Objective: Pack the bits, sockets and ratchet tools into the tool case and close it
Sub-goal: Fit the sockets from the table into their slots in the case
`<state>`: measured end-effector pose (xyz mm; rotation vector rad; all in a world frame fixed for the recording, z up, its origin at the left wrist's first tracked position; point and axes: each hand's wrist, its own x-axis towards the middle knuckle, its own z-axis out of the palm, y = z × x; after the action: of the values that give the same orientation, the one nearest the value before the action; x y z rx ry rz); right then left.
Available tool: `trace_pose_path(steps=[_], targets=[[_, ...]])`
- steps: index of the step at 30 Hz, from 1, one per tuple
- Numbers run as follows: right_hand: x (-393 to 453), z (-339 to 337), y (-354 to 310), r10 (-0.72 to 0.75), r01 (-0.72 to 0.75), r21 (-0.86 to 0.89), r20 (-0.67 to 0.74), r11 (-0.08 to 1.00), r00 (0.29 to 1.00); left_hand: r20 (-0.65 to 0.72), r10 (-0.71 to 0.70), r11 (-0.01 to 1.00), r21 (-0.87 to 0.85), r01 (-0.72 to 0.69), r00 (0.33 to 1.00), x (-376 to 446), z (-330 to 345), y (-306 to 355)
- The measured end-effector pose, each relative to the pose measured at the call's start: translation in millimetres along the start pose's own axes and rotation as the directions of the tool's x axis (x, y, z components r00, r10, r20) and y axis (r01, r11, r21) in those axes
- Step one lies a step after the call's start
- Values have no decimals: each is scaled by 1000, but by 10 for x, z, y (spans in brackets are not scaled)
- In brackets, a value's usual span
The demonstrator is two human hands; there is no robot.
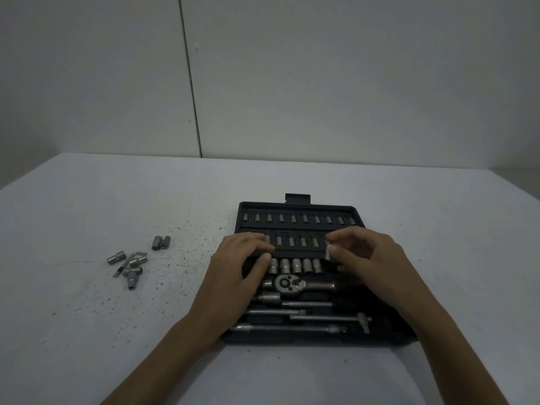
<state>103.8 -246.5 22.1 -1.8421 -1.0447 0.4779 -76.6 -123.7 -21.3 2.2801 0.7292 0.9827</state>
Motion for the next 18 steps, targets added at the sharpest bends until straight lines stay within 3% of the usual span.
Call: trace_pose_path(steps=[7,18], targets=[[-10,-15,38,48,-47,-166,2,985,999,-7,-34,999,-1,34,999,-6,-4,25],[-11,-29,36,43,-39,-240,12,970,999,3,-55,998,15,55,998,-1,-12,46]])
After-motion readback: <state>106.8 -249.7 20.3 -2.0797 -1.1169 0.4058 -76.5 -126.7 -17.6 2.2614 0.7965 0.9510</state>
